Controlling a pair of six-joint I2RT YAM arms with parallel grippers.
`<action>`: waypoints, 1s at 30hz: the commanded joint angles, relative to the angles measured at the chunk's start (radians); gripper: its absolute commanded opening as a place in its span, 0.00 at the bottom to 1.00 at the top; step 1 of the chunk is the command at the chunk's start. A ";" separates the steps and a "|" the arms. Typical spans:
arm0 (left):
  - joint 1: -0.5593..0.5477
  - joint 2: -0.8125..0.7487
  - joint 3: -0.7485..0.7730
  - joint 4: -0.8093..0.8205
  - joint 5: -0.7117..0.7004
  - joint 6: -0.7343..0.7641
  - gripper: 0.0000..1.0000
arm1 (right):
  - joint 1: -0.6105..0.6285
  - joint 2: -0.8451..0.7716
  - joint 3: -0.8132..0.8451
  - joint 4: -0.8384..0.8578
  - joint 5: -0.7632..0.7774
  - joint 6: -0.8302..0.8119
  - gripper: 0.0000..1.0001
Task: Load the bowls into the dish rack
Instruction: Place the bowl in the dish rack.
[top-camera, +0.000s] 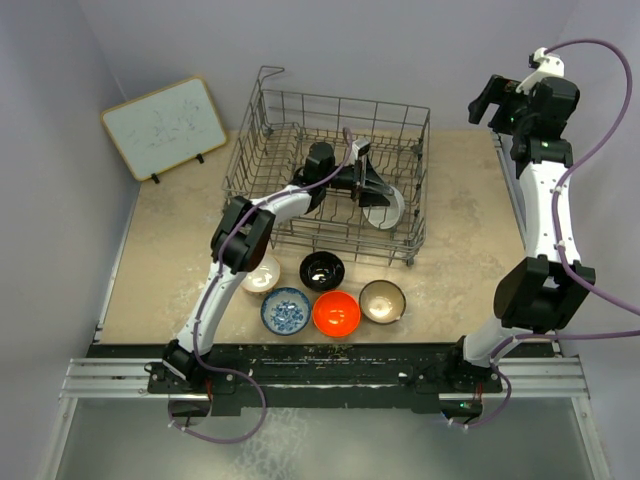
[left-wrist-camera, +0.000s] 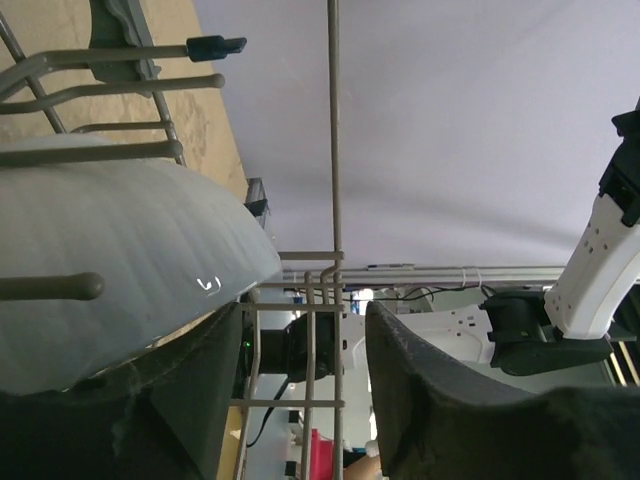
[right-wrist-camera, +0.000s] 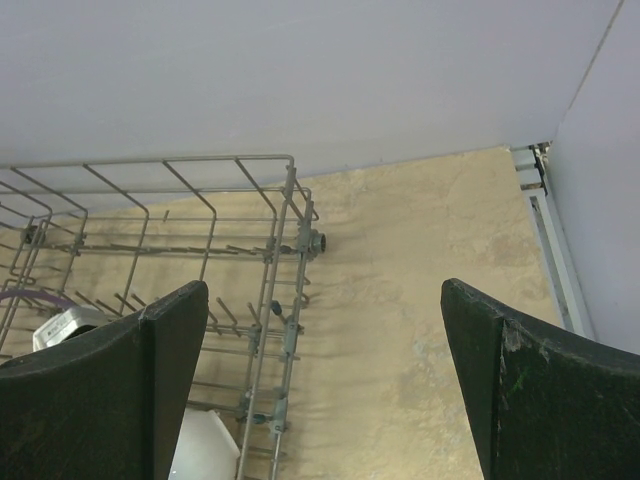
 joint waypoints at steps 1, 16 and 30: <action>-0.007 -0.007 0.047 -0.015 0.009 0.054 0.60 | -0.005 -0.051 0.000 0.046 -0.002 -0.007 1.00; -0.007 -0.148 0.120 -0.278 0.000 0.353 0.99 | -0.007 -0.064 0.013 0.044 -0.038 -0.005 1.00; -0.021 -0.347 0.183 -0.919 -0.222 0.893 0.99 | -0.007 -0.088 0.033 0.047 -0.101 0.013 1.00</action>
